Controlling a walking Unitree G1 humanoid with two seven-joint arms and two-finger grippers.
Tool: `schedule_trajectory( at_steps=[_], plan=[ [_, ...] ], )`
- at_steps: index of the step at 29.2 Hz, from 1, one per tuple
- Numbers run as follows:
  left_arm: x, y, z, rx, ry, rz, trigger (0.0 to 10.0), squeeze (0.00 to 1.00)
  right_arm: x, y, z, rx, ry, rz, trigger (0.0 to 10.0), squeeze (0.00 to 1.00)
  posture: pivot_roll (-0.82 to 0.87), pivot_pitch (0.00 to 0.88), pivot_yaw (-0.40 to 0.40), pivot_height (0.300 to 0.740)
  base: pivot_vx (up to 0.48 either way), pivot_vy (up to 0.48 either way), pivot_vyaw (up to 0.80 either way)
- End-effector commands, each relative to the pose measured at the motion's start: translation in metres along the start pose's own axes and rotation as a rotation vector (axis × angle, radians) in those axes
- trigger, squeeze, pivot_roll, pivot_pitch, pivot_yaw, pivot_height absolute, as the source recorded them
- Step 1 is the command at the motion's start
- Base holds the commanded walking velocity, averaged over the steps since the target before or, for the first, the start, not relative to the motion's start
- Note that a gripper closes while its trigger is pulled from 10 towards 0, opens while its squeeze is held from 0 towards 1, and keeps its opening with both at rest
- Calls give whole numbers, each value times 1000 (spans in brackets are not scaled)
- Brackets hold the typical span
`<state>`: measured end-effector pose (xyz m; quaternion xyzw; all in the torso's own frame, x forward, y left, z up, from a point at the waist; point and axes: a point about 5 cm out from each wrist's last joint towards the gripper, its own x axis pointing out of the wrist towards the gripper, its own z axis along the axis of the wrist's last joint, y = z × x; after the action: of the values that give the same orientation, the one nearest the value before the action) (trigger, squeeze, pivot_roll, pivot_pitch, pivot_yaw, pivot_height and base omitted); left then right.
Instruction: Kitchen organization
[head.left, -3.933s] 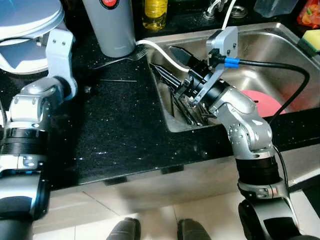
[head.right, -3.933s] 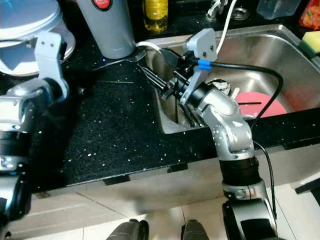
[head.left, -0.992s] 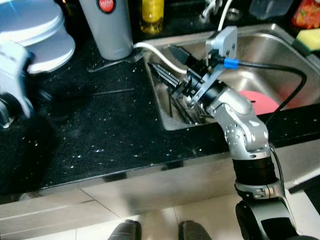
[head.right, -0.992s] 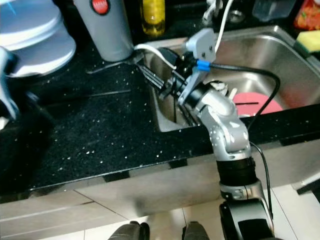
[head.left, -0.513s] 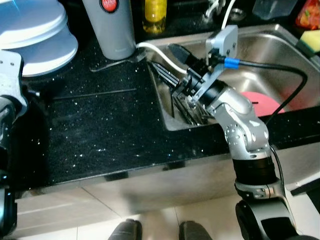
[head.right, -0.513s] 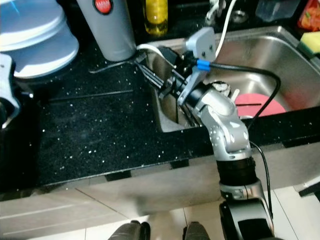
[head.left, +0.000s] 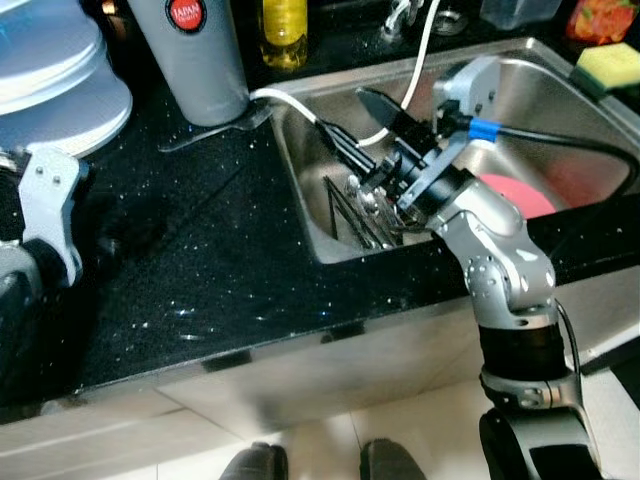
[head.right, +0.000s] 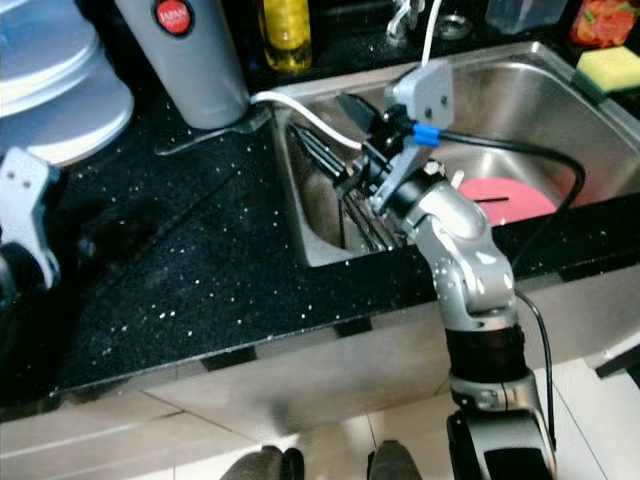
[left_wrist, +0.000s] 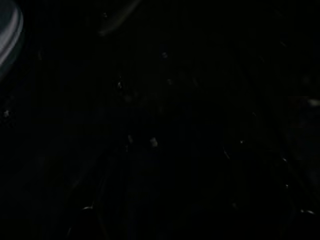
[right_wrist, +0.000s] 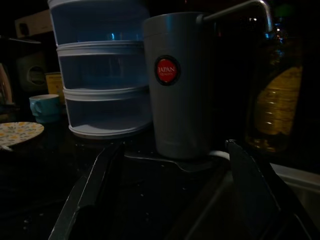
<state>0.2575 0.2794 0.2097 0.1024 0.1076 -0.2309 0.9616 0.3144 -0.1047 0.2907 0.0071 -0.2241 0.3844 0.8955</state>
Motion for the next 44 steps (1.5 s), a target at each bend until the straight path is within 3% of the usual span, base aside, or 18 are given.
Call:
schedule_trajectory(
  at_steps=[1, 5, 8, 12, 14, 17, 20, 22, 28, 32, 33, 35, 38, 39, 40, 41, 42, 44],
  plan=[
    [-18, -6, 1, 29, 46, -14, 10000, 0, 3, 4, -3, 18, 5, 36, 10000, 0, 55, 144, 62, 740, 0, 0, 0],
    [-26, -4, 17, 50, -28, 93, 10000, 0, 8, 6, -4, 27, 3, 61, 10000, 0, 65, 130, 48, 740, 0, 0, 0],
    [-24, 17, 40, 37, -138, 330, 10000, 0, 12, 8, -4, 28, -3, 73, 10000, 0, 64, 121, 42, 740, 0, 0, 0],
    [-22, 21, 58, 18, -236, 430, 10000, 0, 13, 8, -4, 28, -5, 76, 10000, 0, 56, 114, 40, 740, 0, 0, 0],
    [-10, 4, 67, -25, -292, 344, 10000, 0, 13, 8, -4, 27, -3, 77, 10000, 0, 43, 110, 45, 740, 0, 0, 0],
    [1, -14, 66, -44, -288, 244, 10000, 0, 13, 8, -4, 25, -2, 76, 10000, 0, 37, 108, 48, 740, 0, 0, 0],
    [25, -40, 47, -126, -184, 102, 10000, 0, 11, 7, -3, 21, -1, 68, 10000, 0, 28, 109, 56, 740, 0, 0, 0],
    [30, -48, 39, -139, -134, 55, 10000, 0, 10, 6, -3, 18, -1, 64, 10000, 0, 25, 110, 62, 740, 0, 0, 0],
    [31, -53, 31, -163, -73, 4, 10000, 0, 9, 5, -3, 15, -2, 55, 10000, 0, 25, 113, 75, 740, 0, 0, 0],
    [29, -51, 16, -198, 30, 33, 10000, 0, 7, 5, -4, 17, -2, 47, 10000, 0, 30, 117, 82, 740, 0, 0, 0],
    [27, -51, 11, -206, 62, 46, 9098, 0, 7, 6, -4, 18, -3, 46, 10000, 0, 31, 120, 84, 740, 0, 0, 0],
    [21, -52, 0, -239, 107, 38, 9843, 0, 7, 6, -4, 21, -4, 43, 10000, 0, 41, 123, 83, 740, 0, 0, 0],
    [19, -53, -3, -252, 120, 31, 9843, 0, 7, 6, -5, 22, -4, 42, 10000, 0, 41, 123, 83, 740, 0, 0, 0],
    [18, -54, -8, -272, 133, 21, 9333, 0, 7, 6, -5, 23, -3, 42, 10000, 0, 42, 124, 83, 740, 0, 0, 0],
    [18, -54, -13, -290, 147, 16, 2078, 0, 7, 6, -5, 24, -4, 42, 10000, 0, 41, 124, 83, 740, 0, 0, 0],
    [18, -54, -13, -290, 147, 16, 2078, 0, 7, 6, -5, 24, -4, 42, 10000, 0, 41, 124, 83, 740, 0, 0, 0],
    [18, -55, -17, -288, 163, 17, 0, 0, 7, 6, -5, 24, -5, 43, 10000, 0, 38, 124, 81, 740, 0, 0, 0],
    [18, -55, -18, -284, 169, 17, 0, 0, 7, 6, -5, 24, -6, 43, 10000, 0, 37, 122, 81, 740, 0, 0, 0]
  ],
)
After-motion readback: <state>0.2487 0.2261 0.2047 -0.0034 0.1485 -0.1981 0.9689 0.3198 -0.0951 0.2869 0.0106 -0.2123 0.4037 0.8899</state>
